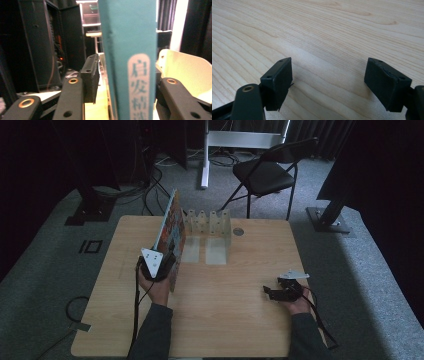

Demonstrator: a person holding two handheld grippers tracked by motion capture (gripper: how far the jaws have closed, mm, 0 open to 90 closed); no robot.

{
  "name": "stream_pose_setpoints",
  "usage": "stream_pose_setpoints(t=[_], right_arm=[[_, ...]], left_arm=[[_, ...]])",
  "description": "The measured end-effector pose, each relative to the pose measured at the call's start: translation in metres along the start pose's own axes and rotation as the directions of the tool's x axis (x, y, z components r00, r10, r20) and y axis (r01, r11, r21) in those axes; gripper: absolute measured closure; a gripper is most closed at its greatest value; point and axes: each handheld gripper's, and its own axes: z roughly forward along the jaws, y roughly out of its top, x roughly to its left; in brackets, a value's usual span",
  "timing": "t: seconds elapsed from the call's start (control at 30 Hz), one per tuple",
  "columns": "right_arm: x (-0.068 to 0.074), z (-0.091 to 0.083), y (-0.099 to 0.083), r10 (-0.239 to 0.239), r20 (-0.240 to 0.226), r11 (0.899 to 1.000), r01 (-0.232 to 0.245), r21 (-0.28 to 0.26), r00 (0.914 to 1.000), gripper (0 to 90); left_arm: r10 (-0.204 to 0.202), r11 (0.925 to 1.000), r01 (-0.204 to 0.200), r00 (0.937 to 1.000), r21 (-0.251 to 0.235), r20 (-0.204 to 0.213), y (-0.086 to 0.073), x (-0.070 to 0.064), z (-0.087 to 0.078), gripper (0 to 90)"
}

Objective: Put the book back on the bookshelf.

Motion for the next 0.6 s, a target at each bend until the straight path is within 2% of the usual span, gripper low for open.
stream_pose_setpoints(t=[0.33, 0.6], right_arm=[[0.0, 0.0, 0.0, 0.0, -0.001, 1.0, 0.0, 0.0, 1.0, 22.2], [-0.0001, 0.0, 0.0, -0.001, -0.001, 1.0, 0.001, 0.0, 1.0, 22.1]], left_arm=[[0.006, 0.9996, -0.007, 0.9997, 0.027, 0.025, -0.0005, 0.0027, -0.0034, 49.5], [0.001, 0.9987, -0.004, 0.9984, 0.051, 0.057, -0.0022, 0.005, -0.0076, 47.6]])
